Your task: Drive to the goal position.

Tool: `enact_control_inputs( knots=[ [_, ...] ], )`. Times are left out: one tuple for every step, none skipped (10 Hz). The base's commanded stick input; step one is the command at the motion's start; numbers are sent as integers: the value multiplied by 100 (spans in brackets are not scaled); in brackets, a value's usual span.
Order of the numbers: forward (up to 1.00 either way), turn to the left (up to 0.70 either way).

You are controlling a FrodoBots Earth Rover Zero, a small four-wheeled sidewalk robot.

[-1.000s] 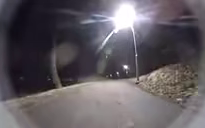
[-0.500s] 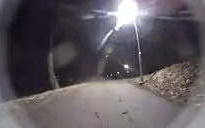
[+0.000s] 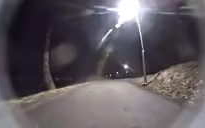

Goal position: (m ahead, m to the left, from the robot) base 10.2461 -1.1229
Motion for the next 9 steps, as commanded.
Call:
enact_control_inputs(
  knots=[
    [100, 0],
    [100, 0],
    [100, -1],
    [100, -4],
    [100, -6],
    [100, -7],
    [100, -7],
    [100, -5],
    [100, -2]
  ],
)
